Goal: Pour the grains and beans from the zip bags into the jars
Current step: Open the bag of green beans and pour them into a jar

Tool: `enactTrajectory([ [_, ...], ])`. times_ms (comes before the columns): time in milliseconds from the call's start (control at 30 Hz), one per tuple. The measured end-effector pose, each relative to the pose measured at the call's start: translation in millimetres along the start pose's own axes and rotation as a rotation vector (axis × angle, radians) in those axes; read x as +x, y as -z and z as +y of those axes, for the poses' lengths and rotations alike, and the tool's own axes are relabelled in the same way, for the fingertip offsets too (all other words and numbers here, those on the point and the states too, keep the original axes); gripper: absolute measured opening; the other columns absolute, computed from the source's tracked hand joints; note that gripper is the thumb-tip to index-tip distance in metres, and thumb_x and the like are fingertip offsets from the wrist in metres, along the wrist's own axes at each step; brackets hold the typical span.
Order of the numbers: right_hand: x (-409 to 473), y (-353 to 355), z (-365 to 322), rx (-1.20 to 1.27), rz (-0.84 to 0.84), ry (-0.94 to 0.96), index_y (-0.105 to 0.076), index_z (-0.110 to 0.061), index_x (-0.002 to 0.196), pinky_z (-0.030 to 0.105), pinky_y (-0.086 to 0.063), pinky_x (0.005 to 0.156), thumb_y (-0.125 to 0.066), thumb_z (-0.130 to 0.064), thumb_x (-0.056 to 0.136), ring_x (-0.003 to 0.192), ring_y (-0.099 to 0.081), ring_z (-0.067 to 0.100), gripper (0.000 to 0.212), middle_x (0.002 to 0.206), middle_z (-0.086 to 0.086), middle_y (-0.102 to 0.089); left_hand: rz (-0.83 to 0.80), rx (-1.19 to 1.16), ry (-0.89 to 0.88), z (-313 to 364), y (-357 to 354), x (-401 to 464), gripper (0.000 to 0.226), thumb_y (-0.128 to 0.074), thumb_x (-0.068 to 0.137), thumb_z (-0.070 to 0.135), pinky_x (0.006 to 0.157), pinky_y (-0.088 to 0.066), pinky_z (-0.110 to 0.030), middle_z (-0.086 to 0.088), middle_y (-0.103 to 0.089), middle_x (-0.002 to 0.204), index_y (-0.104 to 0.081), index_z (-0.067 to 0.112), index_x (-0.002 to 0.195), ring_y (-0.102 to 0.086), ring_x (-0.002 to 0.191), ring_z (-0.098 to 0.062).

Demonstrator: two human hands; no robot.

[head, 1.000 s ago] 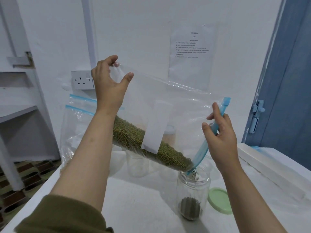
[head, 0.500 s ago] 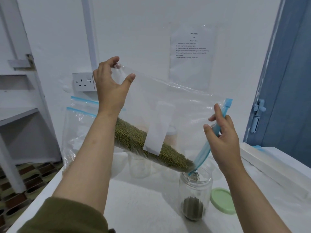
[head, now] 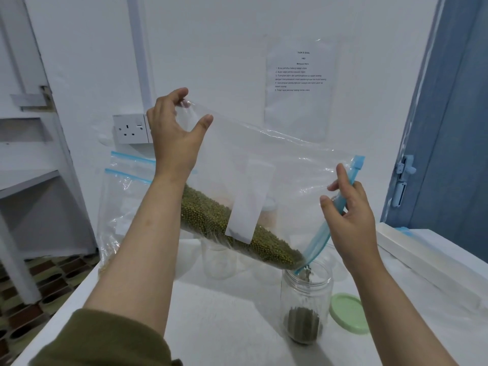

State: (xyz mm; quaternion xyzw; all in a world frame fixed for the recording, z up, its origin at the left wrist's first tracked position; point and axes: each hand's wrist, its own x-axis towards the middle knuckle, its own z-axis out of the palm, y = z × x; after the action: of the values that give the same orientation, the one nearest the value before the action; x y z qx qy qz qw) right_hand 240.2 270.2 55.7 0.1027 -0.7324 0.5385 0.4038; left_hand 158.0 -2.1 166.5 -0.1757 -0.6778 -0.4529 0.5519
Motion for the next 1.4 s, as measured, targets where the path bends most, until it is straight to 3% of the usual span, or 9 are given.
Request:
enactTrajectory([
  [100,-0.3,0.3,0.0,0.008,0.008,-0.001,-0.038,-0.038,0.144,0.006,-0.041,0.08,-0.055,-0.008,0.099,0.095,-0.048,-0.006,0.057,0.103,-0.013,-0.048,-0.004,-0.002,0.006,0.5,-0.4,0.0,0.055,-0.075,0.084,0.032,0.094,-0.036,-0.014,0.025,-0.048,0.104,-0.053,0.018,0.132,-0.041,0.11,-0.013],
  [267,-2.2,0.7,1.0,0.001,0.019,-0.008,-0.04,-0.032,0.149,0.005,-0.041,0.08,-0.055,-0.009,0.099,0.097,-0.048,-0.005,0.057,0.104,-0.012,-0.048,-0.007,-0.006,0.009,2.3,-0.2,-0.5,0.056,-0.075,0.084,0.033,0.096,-0.037,-0.019,0.026,-0.047,0.104,-0.053,0.018,0.133,-0.041,0.11,-0.013],
  [433,-4.1,1.1,0.2,0.004,0.027,-0.006,-0.038,-0.041,0.142,0.005,-0.042,0.08,-0.055,-0.009,0.099,0.097,-0.048,-0.006,0.056,0.104,-0.012,-0.048,-0.009,-0.006,0.001,4.8,0.2,-1.1,0.055,-0.075,0.084,0.033,0.096,-0.037,-0.019,0.026,-0.047,0.104,-0.053,0.018,0.132,-0.041,0.108,-0.013],
  [667,-5.7,1.8,1.5,0.007,0.026,-0.018,-0.04,-0.028,0.15,0.005,-0.041,0.079,-0.055,-0.008,0.099,0.096,-0.048,-0.006,0.057,0.104,-0.01,-0.048,-0.006,-0.012,0.007,5.9,-0.9,-2.4,0.054,-0.075,0.084,0.034,0.095,-0.038,-0.019,0.024,-0.048,0.103,-0.054,0.019,0.131,-0.041,0.108,-0.012],
  [1033,-4.9,0.9,3.8,0.013,0.038,-0.033,-0.04,-0.03,0.149,0.005,-0.042,0.078,-0.056,-0.009,0.099,0.096,-0.048,-0.005,0.057,0.103,-0.013,-0.048,-0.01,-0.022,0.013,8.3,-2.7,-2.2,0.052,-0.075,0.084,0.033,0.093,-0.035,-0.013,0.022,-0.05,0.102,-0.054,0.022,0.13,-0.042,0.109,-0.011],
  [1400,-6.4,1.8,2.9,0.027,0.031,-0.031,-0.04,-0.029,0.15,0.005,-0.043,0.079,-0.055,-0.009,0.099,0.096,-0.049,-0.006,0.056,0.104,-0.011,-0.048,-0.004,-0.014,0.013,7.5,-1.3,-3.4,0.051,-0.075,0.084,0.033,0.095,-0.037,-0.017,0.024,-0.049,0.101,-0.054,0.023,0.13,-0.042,0.108,-0.011],
])
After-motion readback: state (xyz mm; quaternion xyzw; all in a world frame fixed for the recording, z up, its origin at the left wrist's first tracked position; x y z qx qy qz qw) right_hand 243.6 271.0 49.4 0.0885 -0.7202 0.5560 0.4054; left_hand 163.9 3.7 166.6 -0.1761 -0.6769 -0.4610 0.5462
